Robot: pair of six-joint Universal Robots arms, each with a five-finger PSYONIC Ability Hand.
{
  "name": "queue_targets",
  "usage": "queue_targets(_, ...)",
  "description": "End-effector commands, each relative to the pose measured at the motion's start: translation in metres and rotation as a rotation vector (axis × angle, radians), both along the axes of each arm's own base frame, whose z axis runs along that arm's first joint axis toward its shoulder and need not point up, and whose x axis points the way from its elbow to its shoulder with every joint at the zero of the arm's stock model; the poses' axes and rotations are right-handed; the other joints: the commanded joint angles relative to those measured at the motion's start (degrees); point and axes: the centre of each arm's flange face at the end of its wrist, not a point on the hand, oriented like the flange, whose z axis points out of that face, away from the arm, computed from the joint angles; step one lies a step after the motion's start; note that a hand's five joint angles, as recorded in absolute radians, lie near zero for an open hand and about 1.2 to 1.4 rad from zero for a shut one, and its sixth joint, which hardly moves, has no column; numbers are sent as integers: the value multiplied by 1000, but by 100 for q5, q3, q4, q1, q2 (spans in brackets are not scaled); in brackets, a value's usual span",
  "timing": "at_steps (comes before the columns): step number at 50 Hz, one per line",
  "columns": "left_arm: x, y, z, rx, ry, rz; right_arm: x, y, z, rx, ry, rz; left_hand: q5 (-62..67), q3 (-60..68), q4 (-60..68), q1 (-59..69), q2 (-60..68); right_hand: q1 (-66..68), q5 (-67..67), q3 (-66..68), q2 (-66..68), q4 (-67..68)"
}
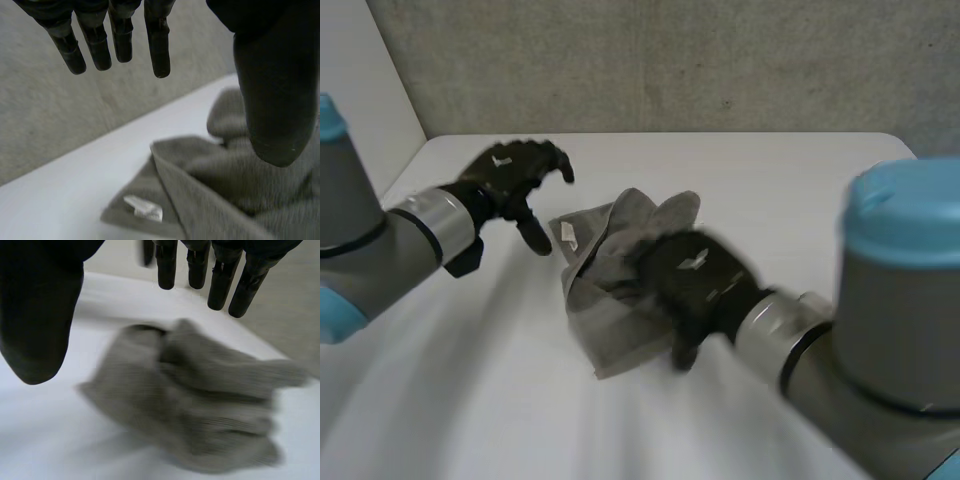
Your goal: Fold the towel.
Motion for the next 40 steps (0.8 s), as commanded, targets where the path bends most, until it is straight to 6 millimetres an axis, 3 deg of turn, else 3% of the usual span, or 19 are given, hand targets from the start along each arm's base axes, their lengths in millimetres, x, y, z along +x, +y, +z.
queue_targets(1,-7,-18,-38,-13,-117,-69,35,21,-37,-21,45,114,-200,-367,-362,-398,-423,-310,-339,-401,-412,-485)
queue_targets(10,-17,-39,-56,-24,-123,-108,67,12,-76,-111,52,42,-200,-367,-362,-398,-423,-310,-339,-401,-412,-485)
queue_targets(23,-30,-58,-77,-30,-106,-178,77,1,-120,-223,206,-21,-133,-300,-295,-331,-356,486,457,394,384,310)
queue_targets(24,-30,-58,-77,-30,-106,-179,77,1,-120,-223,206,-21,-133,-299,-294,-331,-355,489,460,398,387,313)
queue_targets(26,-32,-61,-82,-29,-99,-201,76,-3,-121,-240,213,-44,-99,-266,-261,-297,-322,2193,2164,2101,2091,2017)
queue_targets(27,-33,-61,-82,-29,-99,-201,76,-3,-121,-240,213,-44,-99,-266,-261,-297,-322,2205,2176,2113,2103,2029)
queue_targets(29,-36,-62,-86,-30,-96,-214,74,-9,-113,-259,185,-82,-82,-249,-244,-280,-305,5889,5860,5797,5787,5713)
queue_targets(31,-38,-62,-87,-32,-97,-217,71,-13,-105,-272,165,-105,-65,-232,-227,-264,-288,6682,6653,6591,6580,6507)
queue_targets(35,-45,-63,-88,-47,-93,-228,55,-19,-83,-289,133,-135,-65,-232,-227,-263,-288,6690,6661,6599,6588,6515)
queue_targets(40,-61,-58,-85,-86,-82,-263,37,-20,-71,-280,135,-127,-49,-215,-210,-247,-271,6690,6661,6599,6588,6515)
